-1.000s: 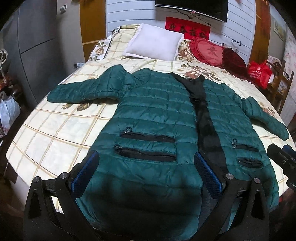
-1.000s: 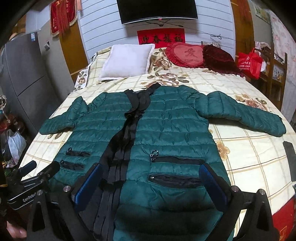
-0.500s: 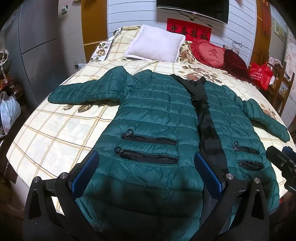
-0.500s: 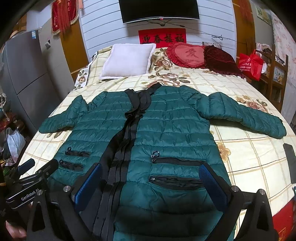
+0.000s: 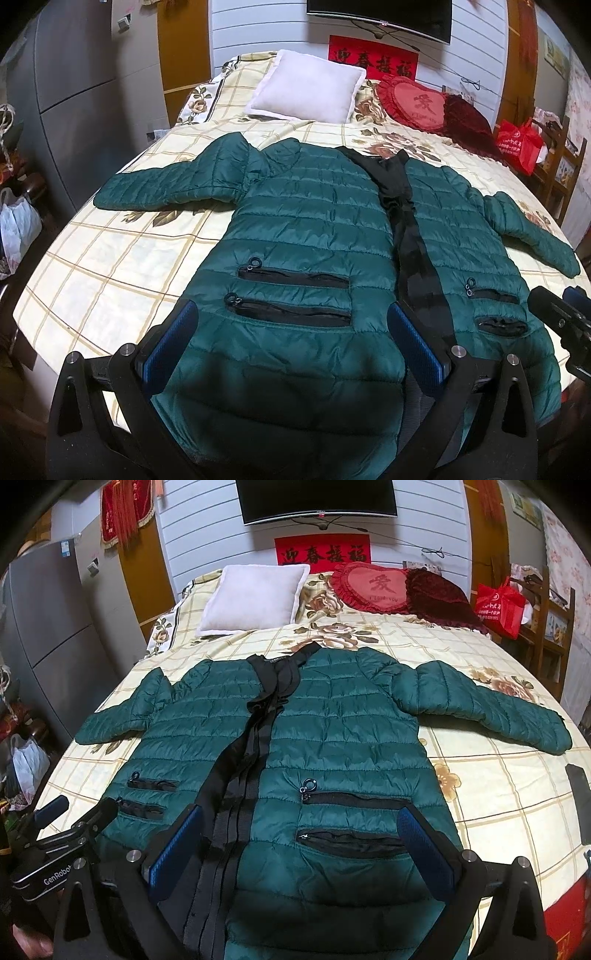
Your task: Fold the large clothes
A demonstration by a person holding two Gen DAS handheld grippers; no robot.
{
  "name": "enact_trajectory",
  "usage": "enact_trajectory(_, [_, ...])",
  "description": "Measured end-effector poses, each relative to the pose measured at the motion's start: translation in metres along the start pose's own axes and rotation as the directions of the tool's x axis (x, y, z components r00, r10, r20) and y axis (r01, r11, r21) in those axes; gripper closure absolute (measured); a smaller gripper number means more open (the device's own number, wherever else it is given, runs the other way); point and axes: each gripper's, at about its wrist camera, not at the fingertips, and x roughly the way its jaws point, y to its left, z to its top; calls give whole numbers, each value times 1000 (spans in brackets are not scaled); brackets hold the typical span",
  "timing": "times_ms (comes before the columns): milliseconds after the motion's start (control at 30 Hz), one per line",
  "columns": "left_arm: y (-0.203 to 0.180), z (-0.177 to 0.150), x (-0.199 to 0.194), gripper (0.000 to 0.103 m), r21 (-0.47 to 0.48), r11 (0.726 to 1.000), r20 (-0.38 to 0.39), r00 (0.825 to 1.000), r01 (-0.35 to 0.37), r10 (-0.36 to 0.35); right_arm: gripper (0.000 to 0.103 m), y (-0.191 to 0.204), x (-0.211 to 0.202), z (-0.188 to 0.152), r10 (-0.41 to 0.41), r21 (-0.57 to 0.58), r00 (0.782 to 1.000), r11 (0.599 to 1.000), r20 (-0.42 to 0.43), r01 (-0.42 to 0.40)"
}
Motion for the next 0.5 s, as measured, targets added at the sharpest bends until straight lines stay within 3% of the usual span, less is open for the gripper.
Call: enact_trajectory(500, [-2,2,6,1,-3,1000,-11,1000,11,-11,0,2,6,7,-1,-5,1000,1000,-9,1])
